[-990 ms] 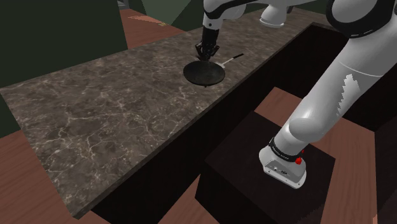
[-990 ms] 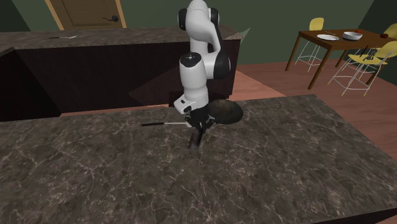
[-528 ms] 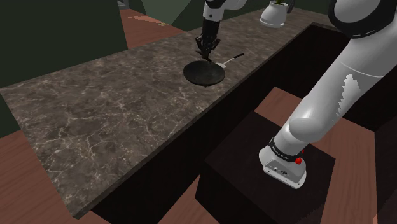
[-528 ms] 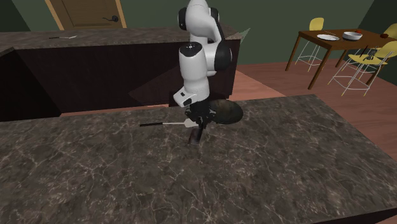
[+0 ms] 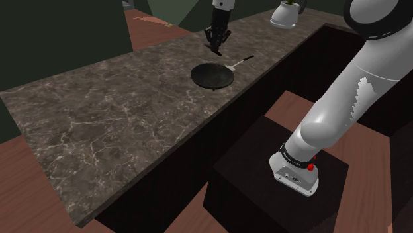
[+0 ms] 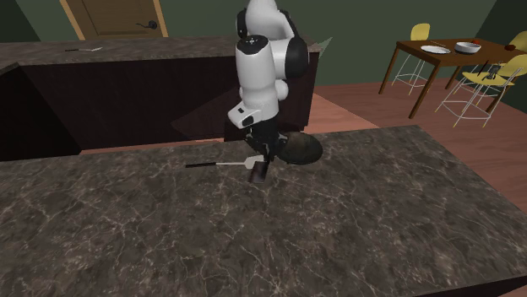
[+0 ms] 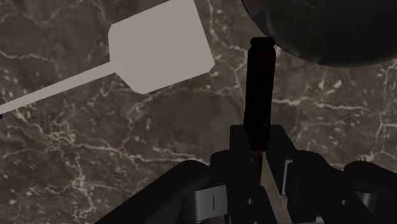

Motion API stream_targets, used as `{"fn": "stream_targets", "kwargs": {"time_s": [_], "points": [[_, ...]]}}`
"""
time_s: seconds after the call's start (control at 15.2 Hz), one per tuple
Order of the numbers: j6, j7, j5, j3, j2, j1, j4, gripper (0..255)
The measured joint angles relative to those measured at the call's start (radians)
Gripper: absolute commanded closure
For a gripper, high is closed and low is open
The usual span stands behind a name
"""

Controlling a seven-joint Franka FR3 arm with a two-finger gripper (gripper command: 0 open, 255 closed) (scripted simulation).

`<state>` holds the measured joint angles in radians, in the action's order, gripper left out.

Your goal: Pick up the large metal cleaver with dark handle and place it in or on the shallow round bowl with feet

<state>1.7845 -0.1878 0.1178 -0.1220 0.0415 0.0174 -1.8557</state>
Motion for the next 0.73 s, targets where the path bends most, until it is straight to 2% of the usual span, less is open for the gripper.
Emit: {"fn": "stream_targets", "kwargs": {"time_s": [0.46, 0.73], "points": [[-0.093, -0.012, -0.002, 0.001, 0.002, -0.001, 0.092, 255], [-0.084, -0.067, -0.007, 0.031, 0.089, -0.025, 0.002, 255]]}}
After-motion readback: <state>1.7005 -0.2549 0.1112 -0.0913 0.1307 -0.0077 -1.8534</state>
